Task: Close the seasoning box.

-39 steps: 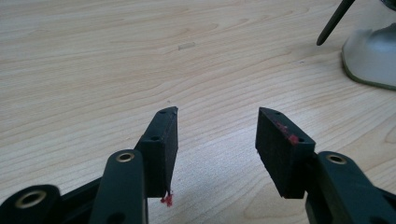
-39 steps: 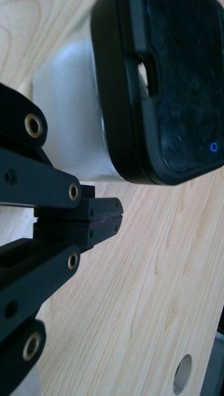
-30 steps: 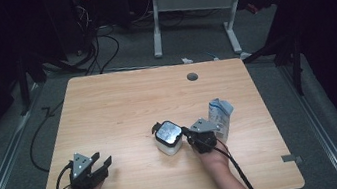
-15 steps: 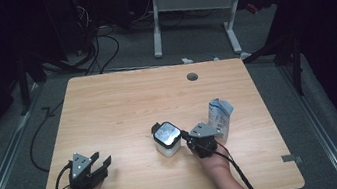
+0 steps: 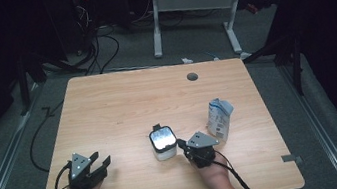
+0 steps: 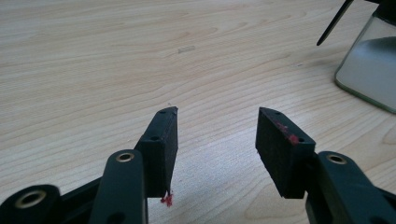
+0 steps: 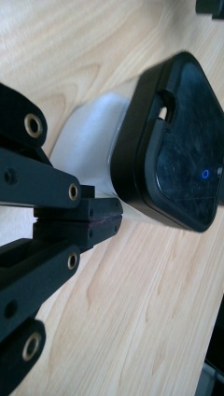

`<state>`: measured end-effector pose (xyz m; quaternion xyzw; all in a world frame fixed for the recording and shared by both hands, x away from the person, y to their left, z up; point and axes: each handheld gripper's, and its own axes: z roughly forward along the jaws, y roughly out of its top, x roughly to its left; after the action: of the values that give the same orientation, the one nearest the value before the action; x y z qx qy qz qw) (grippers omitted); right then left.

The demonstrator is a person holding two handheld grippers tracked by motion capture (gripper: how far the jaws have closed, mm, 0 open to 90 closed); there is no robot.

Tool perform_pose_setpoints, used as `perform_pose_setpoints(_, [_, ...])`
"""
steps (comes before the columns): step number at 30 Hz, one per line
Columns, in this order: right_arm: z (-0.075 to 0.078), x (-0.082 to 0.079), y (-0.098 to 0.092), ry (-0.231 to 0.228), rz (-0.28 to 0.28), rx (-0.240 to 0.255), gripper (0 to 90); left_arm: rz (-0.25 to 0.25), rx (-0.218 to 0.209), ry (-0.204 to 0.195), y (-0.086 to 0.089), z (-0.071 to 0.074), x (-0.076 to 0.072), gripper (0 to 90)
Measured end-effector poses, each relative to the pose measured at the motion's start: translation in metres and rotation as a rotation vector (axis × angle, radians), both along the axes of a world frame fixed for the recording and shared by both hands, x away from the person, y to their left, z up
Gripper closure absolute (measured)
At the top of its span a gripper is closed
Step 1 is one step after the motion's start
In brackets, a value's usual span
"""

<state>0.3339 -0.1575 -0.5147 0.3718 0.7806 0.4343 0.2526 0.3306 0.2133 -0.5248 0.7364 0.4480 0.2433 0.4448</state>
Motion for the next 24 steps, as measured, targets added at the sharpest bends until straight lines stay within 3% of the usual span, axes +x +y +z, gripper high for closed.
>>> perform_pose_setpoints(14, [-0.002, -0.016, 0.017, -0.004, 0.043, 0.014, 89.5, -0.002, 0.001, 0.000, 0.000, 0.000, 0.000, 49.2])
perform_pose_setpoints(24, [0.000, -0.016, 0.016, -0.005, 0.041, 0.017, 87.9, -0.002, 0.002, 0.000, 0.000, 0.000, -0.001, 49.2])
